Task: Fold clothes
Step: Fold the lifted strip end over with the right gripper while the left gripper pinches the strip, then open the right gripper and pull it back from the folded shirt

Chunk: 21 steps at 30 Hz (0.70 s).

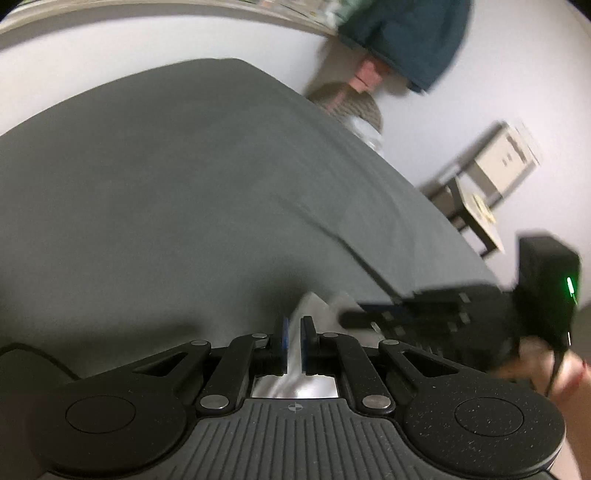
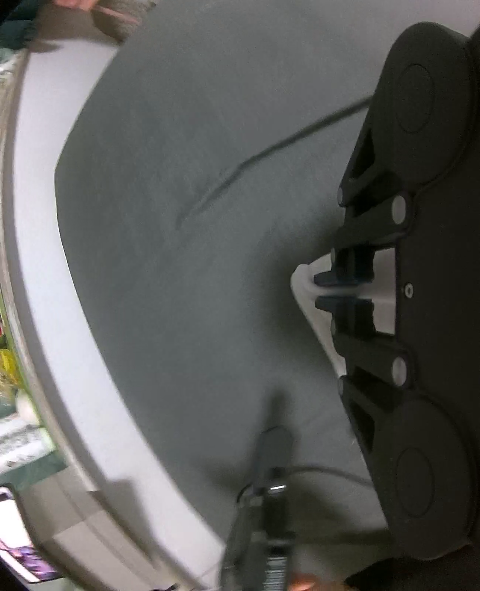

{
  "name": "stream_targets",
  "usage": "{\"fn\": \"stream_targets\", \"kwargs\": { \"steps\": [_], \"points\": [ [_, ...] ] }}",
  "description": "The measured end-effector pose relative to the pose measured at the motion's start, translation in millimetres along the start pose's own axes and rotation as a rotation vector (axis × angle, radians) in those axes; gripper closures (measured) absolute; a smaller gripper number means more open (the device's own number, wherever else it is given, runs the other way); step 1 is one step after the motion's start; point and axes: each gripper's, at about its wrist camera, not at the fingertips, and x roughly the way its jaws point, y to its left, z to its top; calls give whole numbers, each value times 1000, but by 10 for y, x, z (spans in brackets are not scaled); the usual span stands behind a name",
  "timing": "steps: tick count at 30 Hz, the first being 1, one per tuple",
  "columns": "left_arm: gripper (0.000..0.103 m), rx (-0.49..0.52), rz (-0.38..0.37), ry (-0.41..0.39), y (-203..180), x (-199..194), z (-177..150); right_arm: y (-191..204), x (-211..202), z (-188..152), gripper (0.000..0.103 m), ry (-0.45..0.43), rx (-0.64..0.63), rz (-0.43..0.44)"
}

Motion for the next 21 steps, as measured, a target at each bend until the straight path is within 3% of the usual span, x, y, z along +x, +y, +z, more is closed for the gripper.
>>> {"fn": "stream_targets", "kwargs": {
  "steps": [6, 11, 15, 16, 18, 21],
  "points": [
    [99, 1, 10, 10, -53, 101, 27, -134, 88, 18, 98, -45, 53, 82],
    [99, -1, 19, 18, -93, 184, 51, -165, 350, -67, 96, 5, 77, 5],
    [99, -1, 22, 19, -102, 217, 67, -93, 167, -75, 74, -53, 97, -48],
    [99, -2, 19, 11, -85, 189, 58, -20, 62, -89, 70, -97, 79, -70],
    [99, -18, 23, -7, -54, 141, 60, 186, -188, -174, 50, -199, 33, -112],
    [99, -52, 30, -22, 5, 91, 56, 599, -535, -482, 45, -304, -44, -107]
  ]
}}
